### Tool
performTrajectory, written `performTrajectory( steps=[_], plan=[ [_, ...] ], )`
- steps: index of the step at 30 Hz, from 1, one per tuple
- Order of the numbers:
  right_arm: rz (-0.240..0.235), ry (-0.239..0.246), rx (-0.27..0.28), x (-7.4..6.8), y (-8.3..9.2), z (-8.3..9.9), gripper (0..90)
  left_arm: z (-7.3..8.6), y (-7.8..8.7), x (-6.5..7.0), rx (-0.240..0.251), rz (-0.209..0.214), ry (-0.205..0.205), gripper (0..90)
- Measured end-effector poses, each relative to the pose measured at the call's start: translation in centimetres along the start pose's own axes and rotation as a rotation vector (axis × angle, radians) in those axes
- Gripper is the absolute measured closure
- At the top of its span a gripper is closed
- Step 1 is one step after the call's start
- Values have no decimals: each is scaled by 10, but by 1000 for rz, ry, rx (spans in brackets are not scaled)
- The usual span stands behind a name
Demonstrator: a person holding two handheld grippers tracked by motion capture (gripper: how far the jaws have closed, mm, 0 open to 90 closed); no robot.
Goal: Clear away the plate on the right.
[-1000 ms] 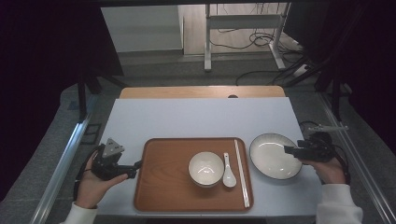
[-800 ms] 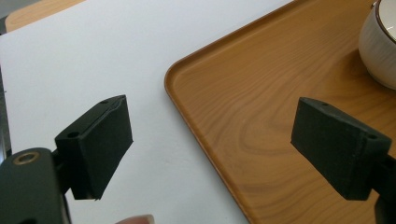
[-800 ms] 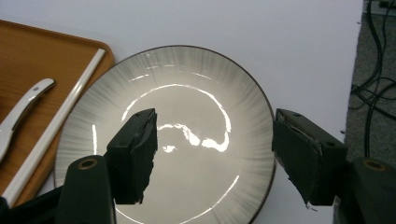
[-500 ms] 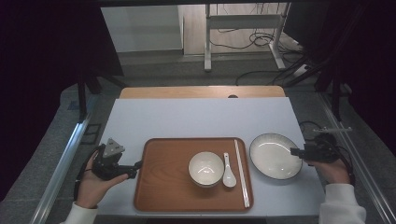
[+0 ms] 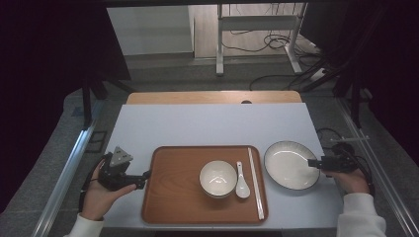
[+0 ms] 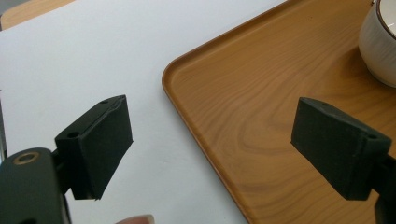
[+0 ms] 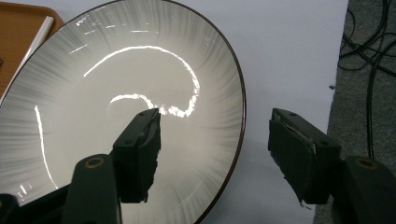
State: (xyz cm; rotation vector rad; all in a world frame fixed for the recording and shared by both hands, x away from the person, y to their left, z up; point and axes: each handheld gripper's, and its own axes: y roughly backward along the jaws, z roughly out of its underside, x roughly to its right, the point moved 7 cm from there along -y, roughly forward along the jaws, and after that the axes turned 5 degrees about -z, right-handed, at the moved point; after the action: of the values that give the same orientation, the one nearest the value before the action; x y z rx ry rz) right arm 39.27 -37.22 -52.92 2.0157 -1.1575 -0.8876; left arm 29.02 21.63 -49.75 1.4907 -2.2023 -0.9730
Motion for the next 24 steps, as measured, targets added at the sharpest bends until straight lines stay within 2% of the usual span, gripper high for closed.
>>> performTrajectory(
  steps=[7, 14, 17, 22, 24],
  plan=[
    [-18, -16, -30, 5, -9, 3, 403, 0, -1, 0, 1, 0, 5, 122],
    [-46, -53, -51, 10, -15, 7, 498, 0, 0, 0, 3, 1, 7, 122],
    [-91, -79, -56, 11, -16, 8, 569, 0, 0, -1, 3, 1, 7, 122],
    [-136, -108, -80, 11, -20, 11, 651, 0, 0, -1, 2, 0, 7, 121],
    [-132, -120, -88, 11, -20, 12, 688, 0, 0, -1, 3, 0, 8, 122]
  ],
)
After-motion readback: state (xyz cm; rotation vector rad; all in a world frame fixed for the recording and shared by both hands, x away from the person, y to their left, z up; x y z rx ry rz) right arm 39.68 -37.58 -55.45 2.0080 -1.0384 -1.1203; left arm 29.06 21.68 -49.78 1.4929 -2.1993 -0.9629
